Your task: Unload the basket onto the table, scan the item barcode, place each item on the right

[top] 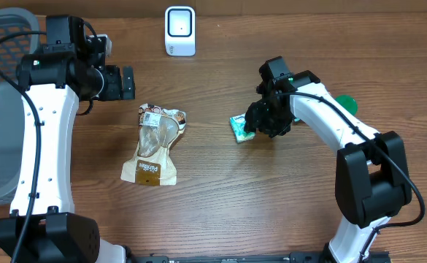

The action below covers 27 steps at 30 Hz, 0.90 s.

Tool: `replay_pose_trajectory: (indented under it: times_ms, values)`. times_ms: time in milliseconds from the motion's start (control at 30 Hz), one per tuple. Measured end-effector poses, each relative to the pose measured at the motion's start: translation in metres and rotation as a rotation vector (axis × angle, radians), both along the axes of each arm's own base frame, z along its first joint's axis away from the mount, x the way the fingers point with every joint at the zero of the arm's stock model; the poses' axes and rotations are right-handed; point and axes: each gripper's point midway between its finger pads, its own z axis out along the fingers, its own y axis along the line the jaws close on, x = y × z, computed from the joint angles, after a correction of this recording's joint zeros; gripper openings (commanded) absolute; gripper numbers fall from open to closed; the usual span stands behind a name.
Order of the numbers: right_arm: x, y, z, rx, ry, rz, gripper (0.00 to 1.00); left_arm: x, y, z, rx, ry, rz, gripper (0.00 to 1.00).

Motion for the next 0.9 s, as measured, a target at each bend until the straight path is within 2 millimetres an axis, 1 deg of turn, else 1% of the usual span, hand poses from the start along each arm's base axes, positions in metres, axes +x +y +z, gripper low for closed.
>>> replay_pose_trajectory:
  times_ms: [367,600,733,900]
  values:
    - [0.012,0.005,0.001,0.015,-0.077,0.087,0.57,0.0,0.0,0.0,0.0,0.0,0.0,1.0]
    - [0.015,0.006,-0.009,0.02,-0.121,0.136,0.56,0.0,0.0,0.0,0.001,0.0,0.0,0.99]
    - [0.013,0.005,-0.02,0.021,-0.127,0.138,0.48,0.0,0.0,0.0,0.001,0.0,0.0,1.0]
    - [0.009,0.004,-0.032,0.027,-0.127,0.12,0.42,0.0,0.0,0.0,0.0,0.0,0.0,1.0]
